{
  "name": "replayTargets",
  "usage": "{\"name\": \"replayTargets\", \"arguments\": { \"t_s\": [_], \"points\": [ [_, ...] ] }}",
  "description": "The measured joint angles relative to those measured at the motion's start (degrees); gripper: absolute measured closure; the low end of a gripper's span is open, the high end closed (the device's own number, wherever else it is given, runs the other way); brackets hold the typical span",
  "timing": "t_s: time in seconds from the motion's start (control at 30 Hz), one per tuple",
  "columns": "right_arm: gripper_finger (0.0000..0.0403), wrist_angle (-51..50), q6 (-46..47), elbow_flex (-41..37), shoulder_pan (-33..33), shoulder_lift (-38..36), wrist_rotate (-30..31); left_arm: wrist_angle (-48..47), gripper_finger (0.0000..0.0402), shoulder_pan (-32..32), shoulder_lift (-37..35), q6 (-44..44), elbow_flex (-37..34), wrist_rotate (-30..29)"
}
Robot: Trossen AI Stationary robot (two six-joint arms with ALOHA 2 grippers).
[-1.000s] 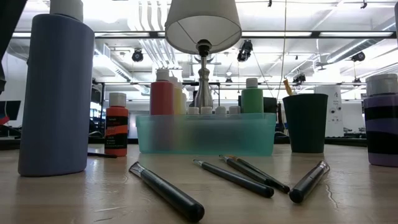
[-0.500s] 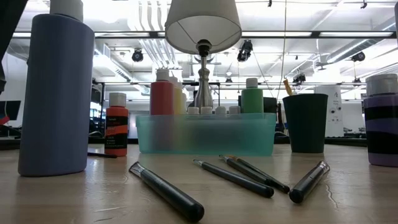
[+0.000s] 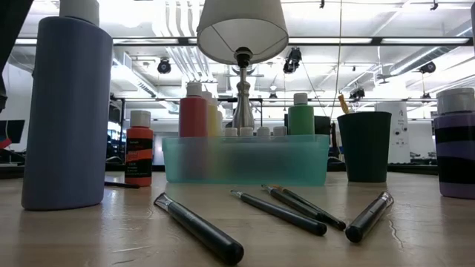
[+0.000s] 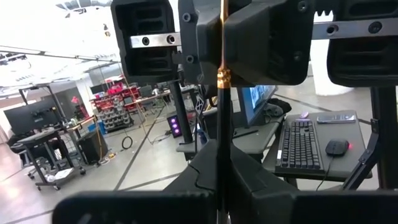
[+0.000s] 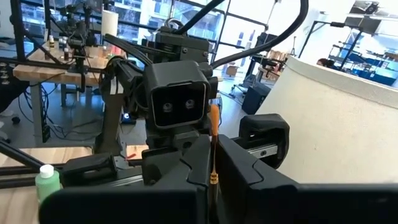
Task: Pick & Place Paint Supplies
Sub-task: Put the orange paint brush into the black cup
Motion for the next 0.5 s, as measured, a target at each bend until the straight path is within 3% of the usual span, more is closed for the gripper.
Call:
{"name": "replayTargets", "arguments": {
  "t_s": [0.1, 0.27, 0.5],
  "points": [
    [0.0391, 0.0, 0.0, 0.0, 0.0, 0.0, 0.2, -0.5, 0.0367, -0.1, 0.0, -0.1, 0.0, 0.0],
    [0.0391, -0.3, 0.3, 0.0, -0.1, -0.6, 0.4, -2.7, 0.0294, 0.1, -0.8, 0.5, 0.0, -0.9],
    [0.0391, -11.9, 9.4, 0.0, 0.0, -3.6, 0.5, -16.2, 0.0232, 0.7, -6.8, 3.2, 0.0, -14.2]
  ]
}}
